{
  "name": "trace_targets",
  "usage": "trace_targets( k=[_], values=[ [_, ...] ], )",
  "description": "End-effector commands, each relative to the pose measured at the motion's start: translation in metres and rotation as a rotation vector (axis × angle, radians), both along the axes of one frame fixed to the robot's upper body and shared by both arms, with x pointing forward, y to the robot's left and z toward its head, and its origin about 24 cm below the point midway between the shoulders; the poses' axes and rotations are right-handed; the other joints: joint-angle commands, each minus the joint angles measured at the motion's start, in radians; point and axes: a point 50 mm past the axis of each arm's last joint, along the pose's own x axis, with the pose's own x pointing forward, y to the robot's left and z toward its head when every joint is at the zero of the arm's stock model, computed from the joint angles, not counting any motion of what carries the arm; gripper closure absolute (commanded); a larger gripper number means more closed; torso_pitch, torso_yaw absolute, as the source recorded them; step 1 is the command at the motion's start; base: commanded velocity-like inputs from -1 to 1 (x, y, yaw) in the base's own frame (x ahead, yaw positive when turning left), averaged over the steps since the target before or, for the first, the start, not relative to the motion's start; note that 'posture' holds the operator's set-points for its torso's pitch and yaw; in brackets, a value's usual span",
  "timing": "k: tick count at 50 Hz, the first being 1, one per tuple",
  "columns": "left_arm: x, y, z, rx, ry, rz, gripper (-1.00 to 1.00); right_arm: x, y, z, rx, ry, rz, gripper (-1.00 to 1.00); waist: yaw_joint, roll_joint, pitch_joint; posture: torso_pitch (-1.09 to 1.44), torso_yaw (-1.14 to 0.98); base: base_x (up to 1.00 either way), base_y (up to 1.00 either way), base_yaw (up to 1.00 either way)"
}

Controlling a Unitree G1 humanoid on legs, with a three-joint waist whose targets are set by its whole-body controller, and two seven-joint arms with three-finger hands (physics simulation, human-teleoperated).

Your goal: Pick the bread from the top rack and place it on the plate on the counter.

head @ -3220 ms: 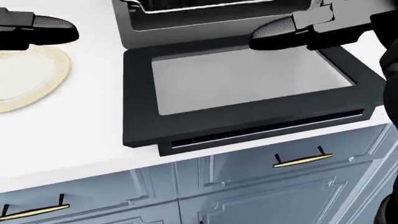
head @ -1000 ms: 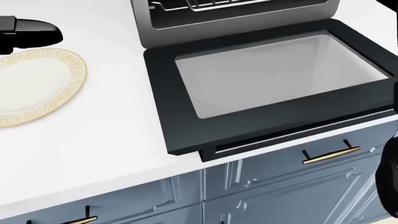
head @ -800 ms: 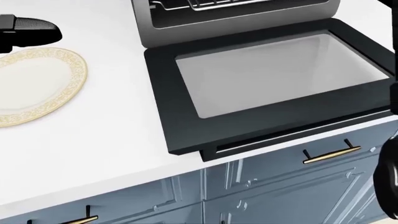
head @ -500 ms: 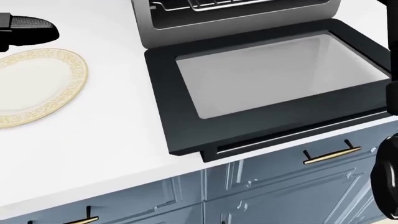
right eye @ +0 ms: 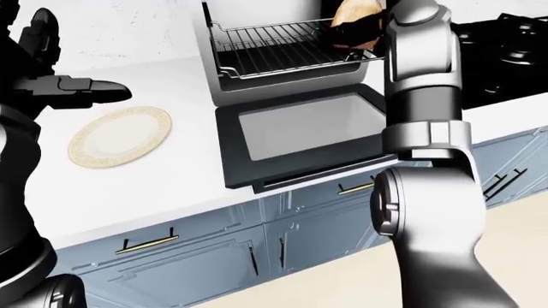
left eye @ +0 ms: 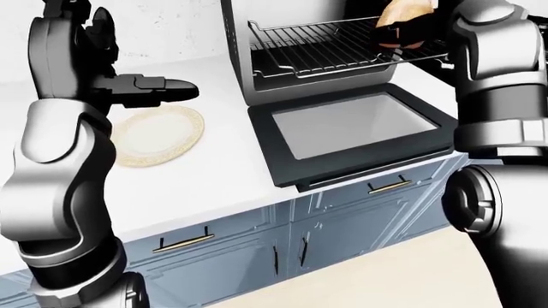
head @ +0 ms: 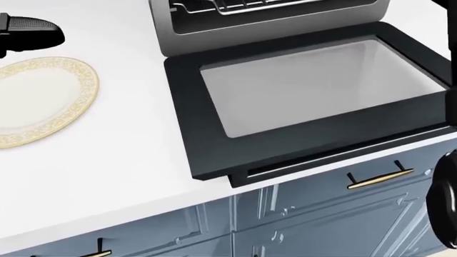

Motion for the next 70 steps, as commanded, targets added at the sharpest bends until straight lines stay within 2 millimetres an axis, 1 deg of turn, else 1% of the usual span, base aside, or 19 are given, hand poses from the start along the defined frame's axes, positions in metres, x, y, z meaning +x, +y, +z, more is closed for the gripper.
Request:
trace_targets(
  k=[1,3,11,22,32,37,41,46,51,58,70],
  values=[
    [-0.008,-0.001,0.016,0.012,-0.085,0.002,-1.00,-0.009,0.003,0.028,-0.019,-0.097,0.015,0.84,0.000,0.000,-0.031,0.00,0.00,0.00,0.00,0.00],
    [-0.008,-0.001,0.017,0.011,-0.086,0.001,-1.00,-0.009,0.004,0.029,-0.024,-0.098,0.017,1.00,0.001,0.000,-0.030,0.00,0.00,0.00,0.00,0.00],
    [-0.009,0.000,0.017,0.011,-0.088,0.002,-1.00,-0.013,0.005,0.036,-0.032,-0.115,0.016,1.00,0.001,0.001,-0.028,0.00,0.00,0.00,0.00,0.00],
    [-0.008,0.001,0.014,0.006,-0.083,0.006,-1.00,-0.020,0.012,0.047,-0.056,-0.142,0.033,1.00,0.001,0.002,-0.025,0.00,0.00,0.00,0.00,0.00],
    [-0.006,-0.001,0.012,0.004,-0.075,0.002,-1.00,-0.042,0.024,0.064,-0.076,-0.180,0.074,1.00,0.002,0.002,-0.022,0.00,0.00,0.00,0.00,0.00],
    [-0.006,-0.001,0.012,-0.006,-0.068,0.002,-1.00,-0.056,0.035,0.073,-0.089,-0.195,0.109,1.00,0.001,0.002,-0.020,0.00,0.00,0.00,0.00,0.00],
    [-0.007,0.000,0.013,-0.006,-0.071,0.004,-1.00,-0.066,0.040,0.075,-0.092,-0.202,0.128,1.00,0.001,0.003,-0.019,0.00,0.00,0.00,0.00,0.00],
    [-0.007,-0.001,0.015,-0.012,-0.064,0.001,-1.00,-0.081,0.048,0.085,-0.101,-0.220,0.161,1.00,0.003,0.005,-0.017,0.00,0.02,0.00,0.00,0.00],
    [-0.008,-0.001,0.018,-0.014,-0.067,-0.003,-1.00,-0.088,0.058,0.090,-0.096,-0.234,0.203,1.00,0.010,0.008,-0.014,0.00,0.04,0.00,0.00,0.00],
    [-0.007,-0.002,0.017,-0.016,-0.061,-0.005,-1.00,-0.091,0.065,0.096,-0.096,-0.252,0.229,1.00,0.024,0.012,-0.014,0.00,0.08,0.00,0.00,0.00],
    [-0.007,-0.001,0.014,-0.024,-0.056,-0.001,-1.00,-0.102,0.082,0.107,-0.094,-0.272,0.308,1.00,0.062,0.013,-0.014,0.00,0.14,0.00,0.00,0.00]
  ],
)
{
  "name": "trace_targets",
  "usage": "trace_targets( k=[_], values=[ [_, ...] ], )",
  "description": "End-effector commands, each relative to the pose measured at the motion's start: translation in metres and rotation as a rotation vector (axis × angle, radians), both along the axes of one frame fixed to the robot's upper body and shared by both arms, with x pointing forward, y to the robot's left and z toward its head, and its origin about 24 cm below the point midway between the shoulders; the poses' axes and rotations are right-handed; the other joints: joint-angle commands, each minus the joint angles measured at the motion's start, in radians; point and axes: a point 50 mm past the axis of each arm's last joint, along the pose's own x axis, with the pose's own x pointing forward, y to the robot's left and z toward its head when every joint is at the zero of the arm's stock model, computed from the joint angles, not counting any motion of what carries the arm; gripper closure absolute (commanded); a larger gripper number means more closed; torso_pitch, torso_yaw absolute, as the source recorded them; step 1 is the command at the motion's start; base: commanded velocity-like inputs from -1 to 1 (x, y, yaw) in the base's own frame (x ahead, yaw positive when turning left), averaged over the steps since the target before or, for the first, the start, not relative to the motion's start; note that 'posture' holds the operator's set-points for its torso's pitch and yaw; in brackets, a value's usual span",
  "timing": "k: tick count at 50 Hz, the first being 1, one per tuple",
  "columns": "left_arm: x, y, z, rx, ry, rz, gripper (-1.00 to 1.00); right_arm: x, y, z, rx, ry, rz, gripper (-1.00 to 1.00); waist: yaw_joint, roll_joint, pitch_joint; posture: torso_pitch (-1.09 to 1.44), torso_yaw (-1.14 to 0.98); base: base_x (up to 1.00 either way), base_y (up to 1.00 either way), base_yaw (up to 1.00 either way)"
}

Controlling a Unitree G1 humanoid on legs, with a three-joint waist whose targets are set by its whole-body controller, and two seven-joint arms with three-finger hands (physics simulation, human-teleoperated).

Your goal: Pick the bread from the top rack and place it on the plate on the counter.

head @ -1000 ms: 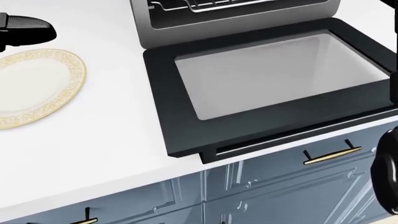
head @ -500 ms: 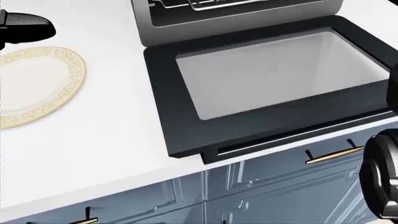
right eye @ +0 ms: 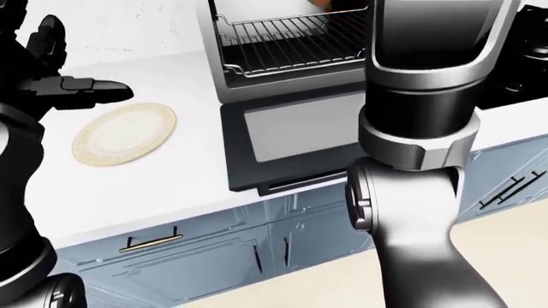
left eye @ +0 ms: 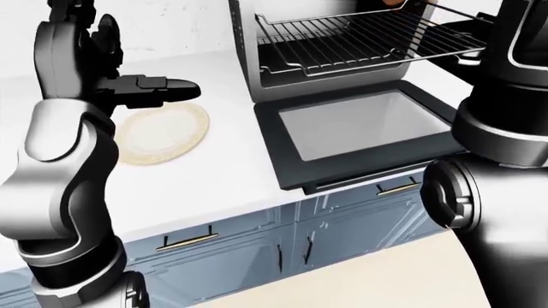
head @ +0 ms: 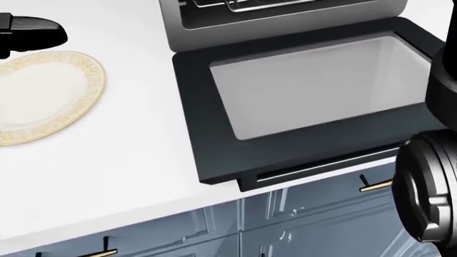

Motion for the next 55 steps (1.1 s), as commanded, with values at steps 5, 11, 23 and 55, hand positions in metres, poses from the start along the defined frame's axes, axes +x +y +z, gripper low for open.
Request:
trace_targets(
  k=[5,11,23,55],
  values=[
    [-0.009,0.002,0.015,0.006,-0.087,0.012,-1.00,-0.016,0.012,0.019,0.000,-0.080,0.062,1.00,0.020,0.002,-0.031,0.00,0.16,0.00,0.00,0.00],
    [-0.010,0.004,0.016,0.011,-0.089,0.022,-1.00,-0.024,0.021,0.023,-0.001,-0.089,0.097,1.00,0.050,0.002,-0.031,0.00,0.19,0.00,0.00,0.00],
    [-0.012,0.013,0.019,0.046,-0.096,0.089,-1.00,-0.035,0.034,0.027,0.003,-0.089,0.163,1.00,0.122,0.009,-0.033,0.00,0.25,0.00,0.00,0.00],
    [-0.015,0.024,0.014,0.047,-0.088,0.148,-1.00,-0.016,0.061,0.026,-0.001,-0.075,0.279,1.00,0.348,0.040,-0.061,0.00,0.41,0.00,0.00,0.00]
  ],
)
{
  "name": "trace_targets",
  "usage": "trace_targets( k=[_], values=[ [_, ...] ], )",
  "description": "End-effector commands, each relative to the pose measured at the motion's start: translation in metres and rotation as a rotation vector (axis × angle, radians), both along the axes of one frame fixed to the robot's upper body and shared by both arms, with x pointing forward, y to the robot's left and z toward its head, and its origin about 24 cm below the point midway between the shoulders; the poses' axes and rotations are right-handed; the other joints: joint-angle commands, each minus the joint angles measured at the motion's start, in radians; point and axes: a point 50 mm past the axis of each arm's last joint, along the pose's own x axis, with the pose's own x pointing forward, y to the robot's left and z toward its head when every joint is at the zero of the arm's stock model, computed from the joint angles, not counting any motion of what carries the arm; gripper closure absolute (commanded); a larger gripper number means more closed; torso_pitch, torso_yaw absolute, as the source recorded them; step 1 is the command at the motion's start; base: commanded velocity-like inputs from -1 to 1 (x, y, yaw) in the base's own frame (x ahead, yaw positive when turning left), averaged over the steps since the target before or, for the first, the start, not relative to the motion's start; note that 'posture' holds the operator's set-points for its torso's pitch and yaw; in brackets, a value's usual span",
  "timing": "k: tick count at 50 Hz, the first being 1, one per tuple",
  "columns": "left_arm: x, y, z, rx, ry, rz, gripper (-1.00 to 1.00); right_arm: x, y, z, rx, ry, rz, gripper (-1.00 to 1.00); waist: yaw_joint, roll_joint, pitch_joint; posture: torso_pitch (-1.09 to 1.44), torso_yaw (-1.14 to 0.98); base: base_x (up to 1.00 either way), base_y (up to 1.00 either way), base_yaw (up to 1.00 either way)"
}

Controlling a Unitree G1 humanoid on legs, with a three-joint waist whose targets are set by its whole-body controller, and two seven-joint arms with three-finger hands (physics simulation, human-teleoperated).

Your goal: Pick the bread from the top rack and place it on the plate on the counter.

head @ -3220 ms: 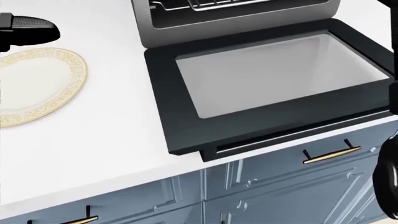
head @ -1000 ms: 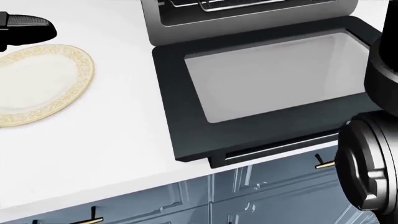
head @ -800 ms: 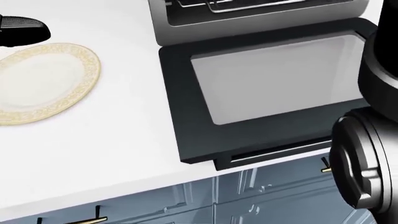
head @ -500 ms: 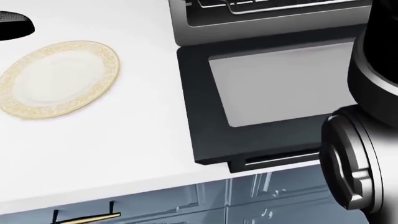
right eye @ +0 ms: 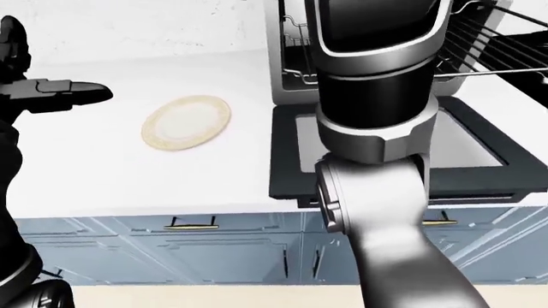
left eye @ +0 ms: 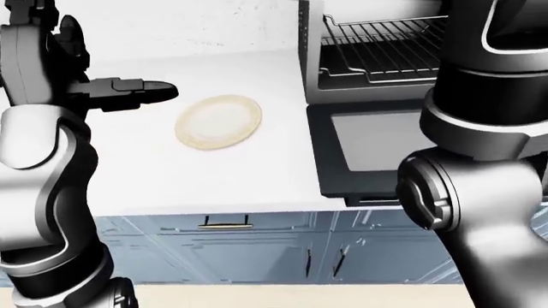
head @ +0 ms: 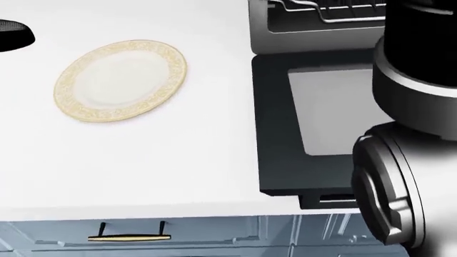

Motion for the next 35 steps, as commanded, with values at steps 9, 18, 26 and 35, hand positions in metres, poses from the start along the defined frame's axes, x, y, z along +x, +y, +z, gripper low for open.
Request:
trace_targets(
  k=[9,18,26,35],
  values=[
    [-0.008,0.001,0.017,0.017,-0.083,0.013,-1.00,-0.004,0.006,0.014,0.004,-0.086,0.028,1.00,0.049,0.004,-0.035,0.00,0.46,0.00,0.00,0.00],
    [-0.009,0.002,0.015,0.016,-0.082,0.013,-1.00,0.001,0.010,0.014,-0.001,-0.078,0.040,1.00,0.095,0.004,-0.040,0.00,0.50,0.00,0.00,0.00],
    [-0.009,0.003,0.012,0.015,-0.077,0.014,-1.00,0.006,0.012,0.010,0.004,-0.070,0.047,1.00,0.134,0.002,-0.044,0.00,0.54,0.00,0.00,0.00],
    [-0.007,0.001,0.012,0.020,-0.075,0.014,-1.00,0.014,0.012,0.009,0.010,-0.067,0.050,1.00,0.176,0.001,-0.047,0.00,0.59,0.00,0.00,0.00]
  ],
)
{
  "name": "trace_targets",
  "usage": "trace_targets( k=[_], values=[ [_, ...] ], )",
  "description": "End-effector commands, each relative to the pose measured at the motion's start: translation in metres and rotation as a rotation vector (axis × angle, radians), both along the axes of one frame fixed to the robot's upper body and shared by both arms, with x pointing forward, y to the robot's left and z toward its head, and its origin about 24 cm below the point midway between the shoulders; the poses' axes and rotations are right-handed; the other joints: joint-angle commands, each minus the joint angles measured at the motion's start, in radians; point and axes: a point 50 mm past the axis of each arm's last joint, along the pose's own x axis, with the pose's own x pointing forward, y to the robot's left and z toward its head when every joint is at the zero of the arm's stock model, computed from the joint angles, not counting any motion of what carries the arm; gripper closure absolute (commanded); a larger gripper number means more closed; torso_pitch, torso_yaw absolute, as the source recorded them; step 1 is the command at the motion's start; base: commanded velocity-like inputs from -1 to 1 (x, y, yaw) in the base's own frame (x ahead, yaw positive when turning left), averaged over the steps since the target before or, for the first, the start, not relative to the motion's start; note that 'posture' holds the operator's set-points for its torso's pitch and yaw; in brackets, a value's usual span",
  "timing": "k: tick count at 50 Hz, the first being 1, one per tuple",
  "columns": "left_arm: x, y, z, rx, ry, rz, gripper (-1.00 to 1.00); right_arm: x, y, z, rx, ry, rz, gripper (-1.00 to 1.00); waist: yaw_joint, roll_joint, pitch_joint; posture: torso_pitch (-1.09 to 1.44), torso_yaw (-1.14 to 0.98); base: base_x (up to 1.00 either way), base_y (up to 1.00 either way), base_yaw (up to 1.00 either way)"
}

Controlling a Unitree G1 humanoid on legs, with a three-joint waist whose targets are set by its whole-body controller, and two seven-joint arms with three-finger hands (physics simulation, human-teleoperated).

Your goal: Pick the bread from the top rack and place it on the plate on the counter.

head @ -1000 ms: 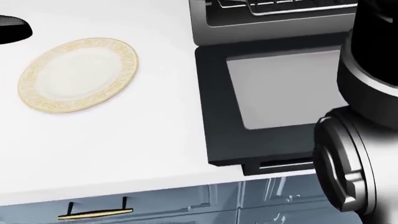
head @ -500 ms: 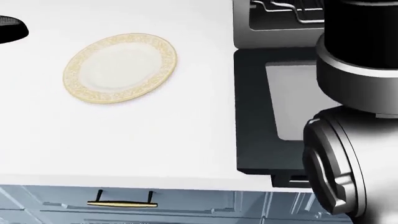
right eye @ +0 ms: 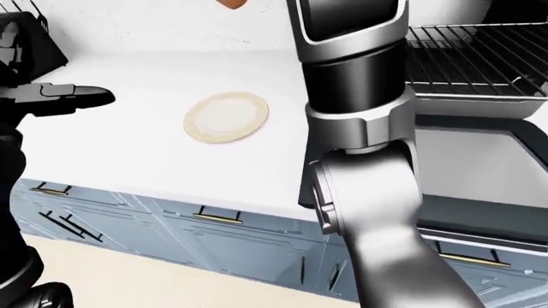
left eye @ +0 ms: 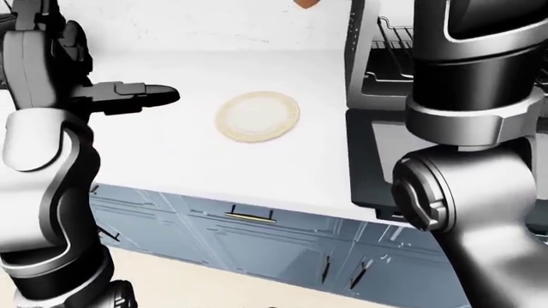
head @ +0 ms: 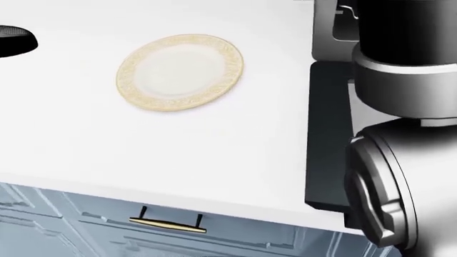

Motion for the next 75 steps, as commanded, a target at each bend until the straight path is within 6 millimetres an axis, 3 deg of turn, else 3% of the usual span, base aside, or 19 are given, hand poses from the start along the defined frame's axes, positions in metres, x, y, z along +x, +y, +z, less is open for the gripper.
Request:
trace_targets(
  k=[1,11,22,45,49,75],
  values=[
    [-0.008,0.001,0.016,0.022,-0.087,0.014,-1.00,-0.011,-0.001,0.019,0.015,-0.097,0.005,1.00,0.004,0.003,-0.029,0.00,0.59,0.00,0.00,0.00],
    [-0.008,0.000,0.016,0.025,-0.085,0.011,-1.00,0.005,0.000,0.016,0.019,-0.091,0.007,1.00,0.046,0.001,-0.034,0.00,0.64,0.00,0.00,0.00],
    [-0.010,0.001,0.018,0.027,-0.087,0.014,-1.00,0.031,-0.003,0.000,0.043,-0.058,-0.009,1.00,0.090,0.001,-0.041,0.00,0.70,0.00,0.00,0.00],
    [-0.008,-0.001,0.013,0.032,-0.076,0.009,-1.00,0.066,-0.009,-0.049,0.093,0.042,-0.030,1.00,0.184,-0.004,-0.051,0.00,0.81,0.00,0.00,0.00],
    [-0.008,-0.002,0.013,0.036,-0.077,0.007,-1.00,0.075,-0.012,-0.065,0.104,0.060,-0.063,1.00,0.200,-0.003,-0.052,0.00,0.83,0.00,0.00,0.00],
    [-0.009,-0.003,0.015,0.045,-0.091,-0.003,-1.00,0.093,-0.018,-0.120,0.056,0.114,-0.151,1.00,0.281,-0.001,-0.058,0.00,0.90,0.00,0.00,0.00]
  ],
)
